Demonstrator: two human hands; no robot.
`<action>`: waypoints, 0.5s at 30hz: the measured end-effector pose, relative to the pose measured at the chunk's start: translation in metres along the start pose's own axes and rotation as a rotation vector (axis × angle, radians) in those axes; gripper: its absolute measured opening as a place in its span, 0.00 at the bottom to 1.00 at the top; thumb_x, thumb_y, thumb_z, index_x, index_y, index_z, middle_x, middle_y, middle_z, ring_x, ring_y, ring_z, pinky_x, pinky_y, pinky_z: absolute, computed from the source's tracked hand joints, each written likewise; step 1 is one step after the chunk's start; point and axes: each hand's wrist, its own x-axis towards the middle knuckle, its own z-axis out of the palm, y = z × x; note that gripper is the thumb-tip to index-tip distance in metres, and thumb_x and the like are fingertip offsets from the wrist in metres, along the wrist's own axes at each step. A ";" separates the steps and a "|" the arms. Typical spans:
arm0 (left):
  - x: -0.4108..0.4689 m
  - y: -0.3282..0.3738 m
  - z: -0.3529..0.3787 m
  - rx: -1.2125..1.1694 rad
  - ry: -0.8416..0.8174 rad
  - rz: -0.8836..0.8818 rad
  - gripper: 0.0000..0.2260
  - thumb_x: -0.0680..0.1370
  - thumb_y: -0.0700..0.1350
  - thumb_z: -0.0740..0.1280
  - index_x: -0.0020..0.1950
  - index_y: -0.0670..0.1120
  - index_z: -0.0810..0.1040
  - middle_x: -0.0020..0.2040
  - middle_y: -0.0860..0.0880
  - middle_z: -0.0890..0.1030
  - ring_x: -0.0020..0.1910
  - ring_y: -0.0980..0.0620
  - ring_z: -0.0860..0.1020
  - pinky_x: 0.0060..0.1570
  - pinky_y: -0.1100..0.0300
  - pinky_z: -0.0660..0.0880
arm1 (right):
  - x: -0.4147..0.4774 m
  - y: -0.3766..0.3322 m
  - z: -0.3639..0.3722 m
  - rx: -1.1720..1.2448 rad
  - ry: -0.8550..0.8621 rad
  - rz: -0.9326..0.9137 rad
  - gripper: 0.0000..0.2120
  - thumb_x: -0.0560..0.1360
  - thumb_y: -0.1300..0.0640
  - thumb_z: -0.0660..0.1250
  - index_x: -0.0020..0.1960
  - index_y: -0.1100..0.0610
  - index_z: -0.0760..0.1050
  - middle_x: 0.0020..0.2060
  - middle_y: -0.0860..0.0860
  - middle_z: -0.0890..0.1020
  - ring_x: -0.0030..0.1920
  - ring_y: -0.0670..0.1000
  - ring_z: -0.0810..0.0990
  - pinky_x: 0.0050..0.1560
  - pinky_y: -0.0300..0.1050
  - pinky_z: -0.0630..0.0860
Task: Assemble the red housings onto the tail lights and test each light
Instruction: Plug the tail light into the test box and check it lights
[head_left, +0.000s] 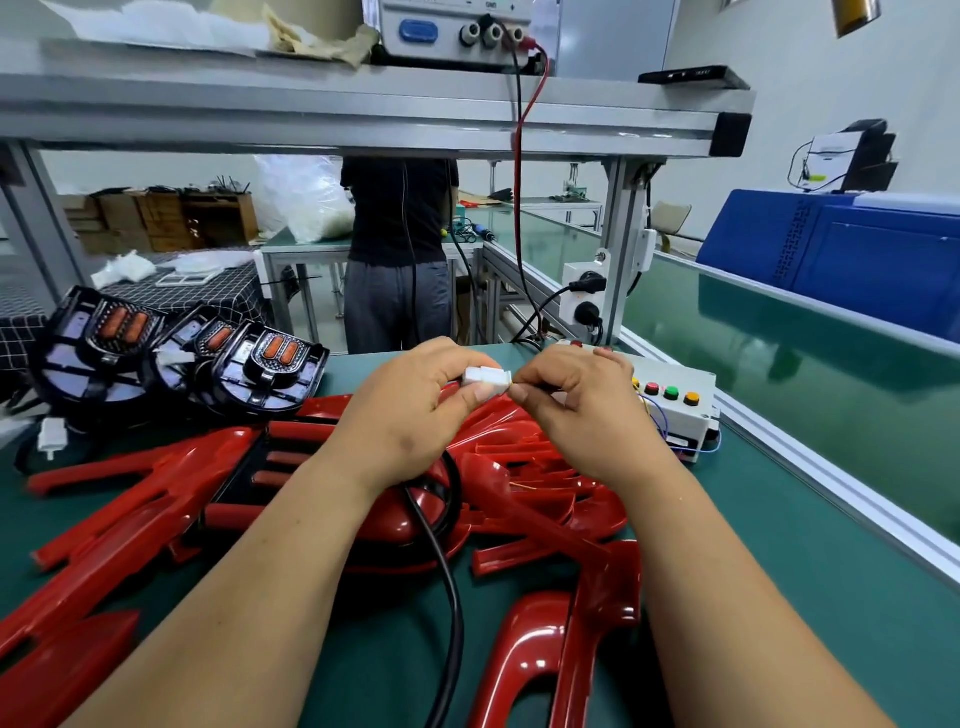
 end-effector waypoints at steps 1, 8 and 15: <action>0.000 0.002 0.001 0.001 0.002 -0.001 0.09 0.80 0.49 0.66 0.57 0.51 0.82 0.45 0.61 0.75 0.46 0.65 0.74 0.47 0.69 0.67 | 0.000 0.001 0.000 0.012 0.003 0.001 0.06 0.76 0.58 0.70 0.41 0.51 0.79 0.33 0.38 0.74 0.41 0.38 0.70 0.62 0.51 0.55; -0.008 -0.002 -0.026 -0.080 -0.132 -0.194 0.25 0.78 0.58 0.60 0.75 0.58 0.64 0.58 0.61 0.72 0.57 0.66 0.72 0.54 0.78 0.63 | -0.001 0.008 -0.008 -0.037 -0.204 0.085 0.12 0.77 0.50 0.68 0.35 0.43 0.73 0.32 0.38 0.75 0.41 0.34 0.72 0.60 0.47 0.55; -0.072 -0.058 -0.085 0.206 -0.005 -0.800 0.19 0.83 0.48 0.59 0.73 0.44 0.71 0.72 0.43 0.72 0.72 0.44 0.68 0.70 0.55 0.62 | -0.001 0.024 -0.002 -0.274 -0.244 0.414 0.24 0.77 0.46 0.61 0.25 0.54 0.70 0.23 0.47 0.70 0.35 0.45 0.71 0.60 0.51 0.60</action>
